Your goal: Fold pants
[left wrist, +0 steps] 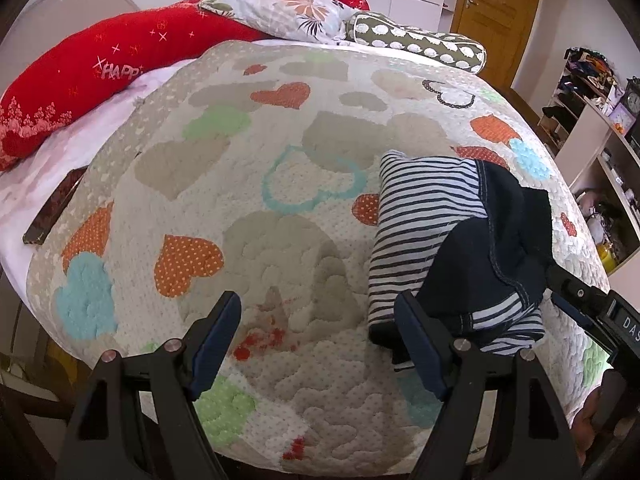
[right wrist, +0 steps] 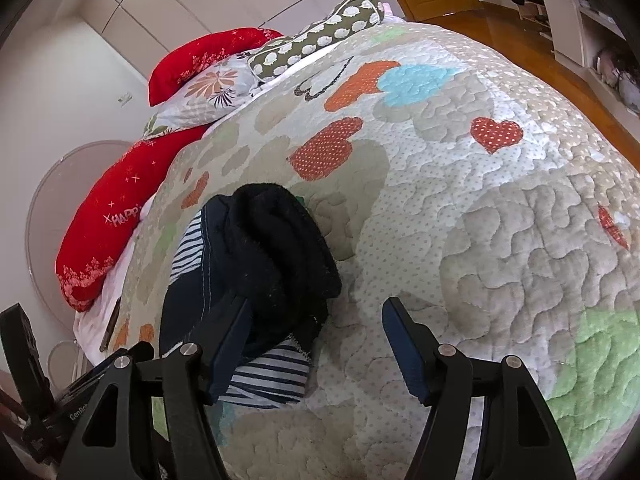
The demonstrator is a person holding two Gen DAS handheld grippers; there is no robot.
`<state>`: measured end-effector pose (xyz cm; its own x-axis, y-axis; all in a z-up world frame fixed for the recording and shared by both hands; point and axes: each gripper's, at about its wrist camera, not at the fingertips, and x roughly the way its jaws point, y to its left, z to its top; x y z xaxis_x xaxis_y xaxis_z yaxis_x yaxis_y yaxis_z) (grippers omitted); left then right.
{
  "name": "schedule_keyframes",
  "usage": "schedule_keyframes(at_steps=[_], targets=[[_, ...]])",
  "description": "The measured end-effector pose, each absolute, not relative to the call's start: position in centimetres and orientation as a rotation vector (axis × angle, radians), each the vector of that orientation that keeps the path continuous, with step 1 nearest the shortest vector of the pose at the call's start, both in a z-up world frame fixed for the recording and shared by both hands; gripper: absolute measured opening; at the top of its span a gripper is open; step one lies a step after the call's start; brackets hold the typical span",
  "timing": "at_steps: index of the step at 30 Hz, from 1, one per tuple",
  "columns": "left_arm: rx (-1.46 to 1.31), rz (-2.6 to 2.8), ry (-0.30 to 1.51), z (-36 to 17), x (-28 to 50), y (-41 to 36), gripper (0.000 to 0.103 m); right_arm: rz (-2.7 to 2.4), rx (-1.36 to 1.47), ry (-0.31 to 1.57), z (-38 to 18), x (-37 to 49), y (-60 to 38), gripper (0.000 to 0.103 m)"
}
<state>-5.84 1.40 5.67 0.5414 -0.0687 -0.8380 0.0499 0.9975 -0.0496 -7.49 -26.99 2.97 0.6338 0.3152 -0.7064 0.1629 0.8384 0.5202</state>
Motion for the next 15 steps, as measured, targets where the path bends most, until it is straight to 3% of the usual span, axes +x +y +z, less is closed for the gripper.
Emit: schedule_keyframes(at_steps=[9,15], targets=[[-0.286,-0.281,1.054,5.8,-1.6,3.3,0.079,0.123,0.619,0.917,2.8,-6.2,-27.2,0.075],[-0.345,-0.414,1.129,3.0,2.7,1.2,0.079,0.187,0.697,0.977,1.2,-2.9,-27.7,0.080]])
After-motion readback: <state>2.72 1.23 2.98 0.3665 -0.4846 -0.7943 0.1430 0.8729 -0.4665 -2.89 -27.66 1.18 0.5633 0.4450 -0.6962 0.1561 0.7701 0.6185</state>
